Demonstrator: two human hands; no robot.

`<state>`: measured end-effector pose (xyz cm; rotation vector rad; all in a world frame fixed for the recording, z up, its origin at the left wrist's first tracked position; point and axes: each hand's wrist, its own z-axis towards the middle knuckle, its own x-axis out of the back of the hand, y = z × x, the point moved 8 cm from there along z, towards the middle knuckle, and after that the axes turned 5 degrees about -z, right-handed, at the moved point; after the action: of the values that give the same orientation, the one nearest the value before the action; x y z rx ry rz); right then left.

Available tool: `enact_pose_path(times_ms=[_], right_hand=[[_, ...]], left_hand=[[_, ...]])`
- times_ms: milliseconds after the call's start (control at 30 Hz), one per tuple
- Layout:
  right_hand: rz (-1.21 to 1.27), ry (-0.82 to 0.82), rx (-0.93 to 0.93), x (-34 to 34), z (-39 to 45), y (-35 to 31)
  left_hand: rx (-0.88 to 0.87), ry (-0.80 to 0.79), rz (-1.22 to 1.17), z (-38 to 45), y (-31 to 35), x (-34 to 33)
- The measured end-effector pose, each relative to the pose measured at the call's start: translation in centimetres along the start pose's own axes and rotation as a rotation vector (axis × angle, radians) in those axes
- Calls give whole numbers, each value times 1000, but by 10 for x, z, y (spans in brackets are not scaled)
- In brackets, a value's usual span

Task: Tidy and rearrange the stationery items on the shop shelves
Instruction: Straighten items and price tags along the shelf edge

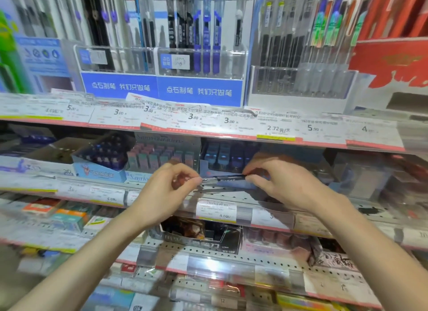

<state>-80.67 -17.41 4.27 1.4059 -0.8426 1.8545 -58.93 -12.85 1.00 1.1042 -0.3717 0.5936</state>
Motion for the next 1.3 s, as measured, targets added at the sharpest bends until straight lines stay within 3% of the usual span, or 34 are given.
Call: enact_pose_path(times_ms=[233, 667, 800, 1000, 1200, 1300], right_hand=[[-6, 70, 115, -2, -12, -24], [-137, 104, 47, 34, -30, -118], [-155, 211, 75, 63, -30, -152], [-121, 387, 184, 104, -14, -193], [-130, 582, 164, 144, 18, -199], [-161, 631, 101, 162, 37, -192]], left_hand=[[4, -26, -145, -13, 1, 16], [-257, -62, -290, -15, 24, 88], [-270, -43, -416, -15, 43, 117], [-327, -84, -387, -11, 83, 146], [-375, 35, -452, 30, 105, 178], [-427, 117, -350, 53, 110, 188]])
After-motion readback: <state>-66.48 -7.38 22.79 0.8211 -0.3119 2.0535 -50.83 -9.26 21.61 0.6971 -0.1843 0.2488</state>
